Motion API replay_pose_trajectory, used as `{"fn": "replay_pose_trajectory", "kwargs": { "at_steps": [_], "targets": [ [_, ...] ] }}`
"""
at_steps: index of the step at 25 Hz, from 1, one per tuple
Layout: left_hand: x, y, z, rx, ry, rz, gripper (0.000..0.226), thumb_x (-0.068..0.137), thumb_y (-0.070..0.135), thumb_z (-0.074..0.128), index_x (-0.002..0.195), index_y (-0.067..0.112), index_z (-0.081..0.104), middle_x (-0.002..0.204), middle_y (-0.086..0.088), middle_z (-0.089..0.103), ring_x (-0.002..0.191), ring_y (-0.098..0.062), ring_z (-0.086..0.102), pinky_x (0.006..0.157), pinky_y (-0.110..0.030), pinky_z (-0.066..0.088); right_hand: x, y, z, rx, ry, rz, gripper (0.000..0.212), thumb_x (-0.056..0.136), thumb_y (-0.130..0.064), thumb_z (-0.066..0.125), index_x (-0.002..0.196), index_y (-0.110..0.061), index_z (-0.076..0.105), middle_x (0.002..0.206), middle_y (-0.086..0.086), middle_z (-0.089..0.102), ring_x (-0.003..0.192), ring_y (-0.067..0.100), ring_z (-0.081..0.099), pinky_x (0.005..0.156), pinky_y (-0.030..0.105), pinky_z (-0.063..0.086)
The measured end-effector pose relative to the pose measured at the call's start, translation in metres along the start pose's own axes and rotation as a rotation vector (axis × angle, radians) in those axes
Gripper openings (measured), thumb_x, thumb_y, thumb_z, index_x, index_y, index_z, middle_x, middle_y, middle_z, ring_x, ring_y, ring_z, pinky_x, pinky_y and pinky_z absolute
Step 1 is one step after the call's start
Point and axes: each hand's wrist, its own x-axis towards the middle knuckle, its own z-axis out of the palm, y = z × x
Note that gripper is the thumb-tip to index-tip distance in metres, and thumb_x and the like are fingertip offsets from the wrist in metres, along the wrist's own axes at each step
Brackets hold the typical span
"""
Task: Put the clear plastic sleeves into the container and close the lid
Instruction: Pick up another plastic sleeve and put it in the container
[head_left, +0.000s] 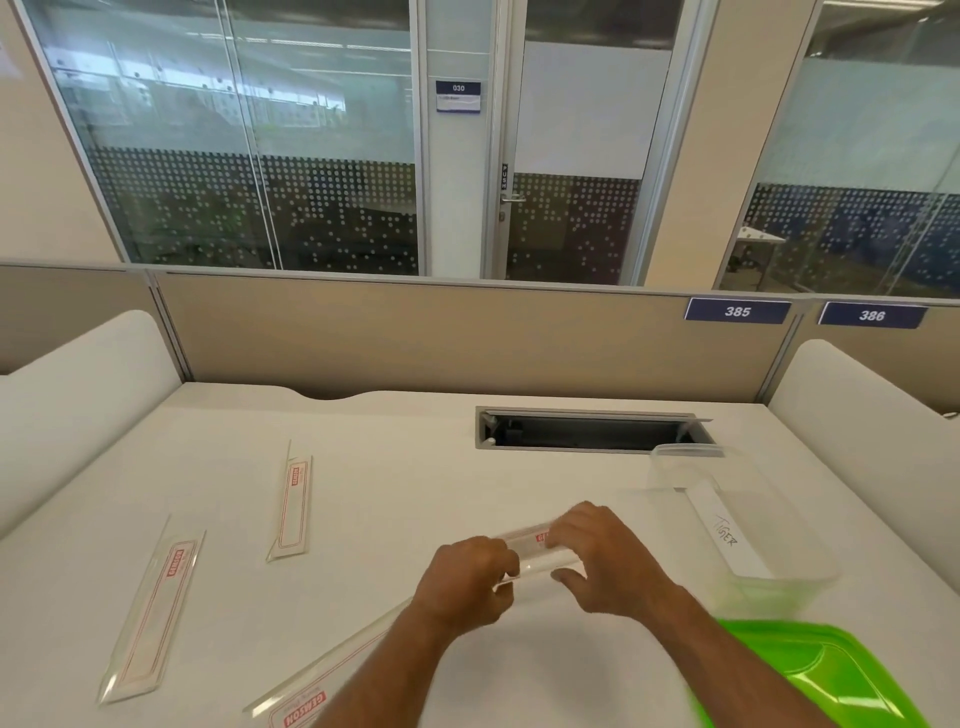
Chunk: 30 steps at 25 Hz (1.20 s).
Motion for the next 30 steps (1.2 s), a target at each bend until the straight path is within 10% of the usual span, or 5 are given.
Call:
{"fn": "replay_pose_trajectory", "kwargs": {
  "at_steps": [5,14,21,25,30],
  "targets": [
    [0.003,-0.004,-0.009,0.138,0.172,0.264,0.019,0.055,0.011,0.078,0.06,0.023,0.064,0.059,0.009,0.059,0.054,-0.015,0.056,0.044,-0.021,0.044,0.012,0.009,-0.007,-0.013,-0.247,0.182,0.098,0.066,-0.066,0.068,0.147,-0.037,0.022,0.155,-0.013,0.028,0.139,0.014,0.028,0.116,0.037,0.021],
    [0.002,-0.024,-0.004,0.113,0.39,0.277,0.009,0.074,0.027,0.078,0.075,0.023,0.069,0.072,0.008,0.065,0.067,-0.016,0.057,0.061,-0.028,0.052,0.016,0.008,-0.008,0.105,-0.208,0.348,0.063,0.062,-0.06,0.072,0.117,-0.044,0.043,0.109,-0.023,0.056,0.089,0.006,0.054,0.073,0.012,0.04],
    [-0.002,-0.033,-0.022,-0.394,0.66,-0.359,0.048,0.07,0.07,0.071,0.082,0.027,0.054,0.075,0.009,0.055,0.07,-0.01,0.052,0.061,-0.017,0.042,0.006,0.011,-0.019,-0.081,0.069,0.17,0.055,0.061,-0.052,0.078,0.105,-0.026,0.059,0.096,-0.01,0.063,0.079,0.013,0.059,0.065,0.021,0.054],
    [0.002,-0.031,-0.036,-1.139,0.185,-0.893,0.072,0.065,0.089,0.054,0.104,0.028,0.058,0.102,-0.003,0.065,0.087,-0.022,0.071,0.064,-0.032,0.062,0.007,0.006,-0.018,-0.207,0.207,0.038,0.048,0.058,-0.043,0.084,0.094,-0.019,0.064,0.089,-0.003,0.067,0.073,0.016,0.061,0.062,0.025,0.052],
    [-0.001,-0.029,-0.03,-1.361,-0.074,-0.81,0.072,0.064,0.069,0.078,0.109,0.013,0.069,0.1,-0.015,0.075,0.085,-0.033,0.076,0.07,-0.038,0.062,0.007,-0.001,-0.015,-0.262,0.257,-0.016,0.041,0.063,-0.035,0.081,0.095,-0.016,0.061,0.091,0.0,0.064,0.076,0.021,0.058,0.066,0.031,0.049]
  ]
}}
